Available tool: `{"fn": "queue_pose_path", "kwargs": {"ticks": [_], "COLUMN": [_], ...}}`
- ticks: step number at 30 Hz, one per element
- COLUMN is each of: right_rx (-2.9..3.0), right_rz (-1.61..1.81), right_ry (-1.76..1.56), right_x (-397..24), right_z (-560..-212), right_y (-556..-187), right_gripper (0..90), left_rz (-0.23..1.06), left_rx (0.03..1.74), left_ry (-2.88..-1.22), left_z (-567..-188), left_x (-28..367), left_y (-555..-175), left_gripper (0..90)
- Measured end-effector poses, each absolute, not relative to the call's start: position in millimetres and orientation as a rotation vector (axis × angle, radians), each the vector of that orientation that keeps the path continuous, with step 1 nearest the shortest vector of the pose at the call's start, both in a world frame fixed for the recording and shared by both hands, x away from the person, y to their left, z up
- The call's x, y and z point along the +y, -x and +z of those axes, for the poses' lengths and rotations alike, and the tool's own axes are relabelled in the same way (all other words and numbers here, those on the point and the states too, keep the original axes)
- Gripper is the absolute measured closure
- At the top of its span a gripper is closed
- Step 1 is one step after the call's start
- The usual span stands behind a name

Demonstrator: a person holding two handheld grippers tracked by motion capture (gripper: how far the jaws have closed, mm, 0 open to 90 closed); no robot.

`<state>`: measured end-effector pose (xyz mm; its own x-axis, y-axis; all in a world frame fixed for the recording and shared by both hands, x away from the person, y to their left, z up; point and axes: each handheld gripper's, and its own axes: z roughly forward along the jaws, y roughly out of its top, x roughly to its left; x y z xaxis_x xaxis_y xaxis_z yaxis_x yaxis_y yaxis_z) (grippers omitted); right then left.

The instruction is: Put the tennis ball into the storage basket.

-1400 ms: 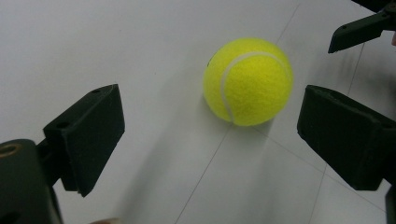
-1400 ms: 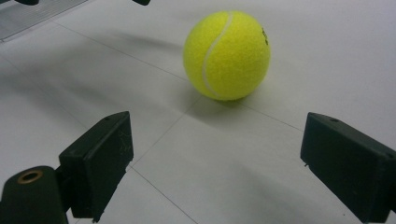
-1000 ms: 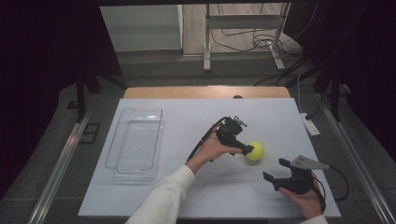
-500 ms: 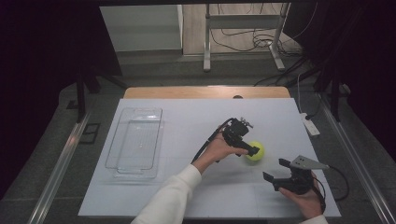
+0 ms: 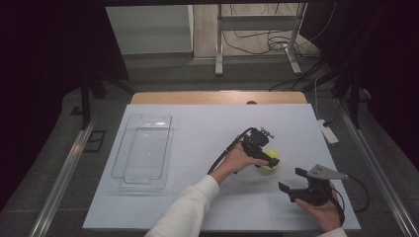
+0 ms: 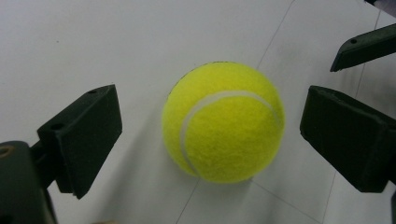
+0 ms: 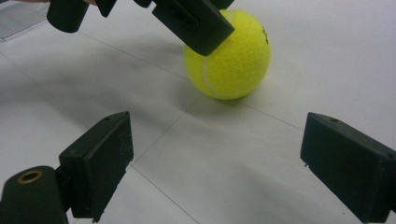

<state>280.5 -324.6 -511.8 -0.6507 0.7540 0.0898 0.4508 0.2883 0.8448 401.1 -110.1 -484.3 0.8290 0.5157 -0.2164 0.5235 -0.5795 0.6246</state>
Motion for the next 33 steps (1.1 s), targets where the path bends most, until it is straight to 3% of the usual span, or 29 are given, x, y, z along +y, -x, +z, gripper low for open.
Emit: {"fn": "queue_pose_path", "kwargs": {"ticks": [13, 21, 33], "right_rx": [2.236, 2.235, 2.228], "right_rz": [1.299, 1.301, 1.303], "right_ry": [-1.090, -1.089, -1.091], "right_x": [-325, -325, -326], "right_z": [-512, -512, -511], "right_y": [-280, -280, -280], "right_gripper": [9.7, 9.7, 9.7], "left_rz": [-0.020, -0.016, 0.018], "left_rx": [0.757, 0.741, 0.745], "left_ry": [-2.328, -2.348, -2.342], "left_z": [-492, -494, -489], "left_x": [-119, -122, -116], "left_y": [-400, -397, -398], "left_gripper": [10.5, 25.2, 26.9]}}
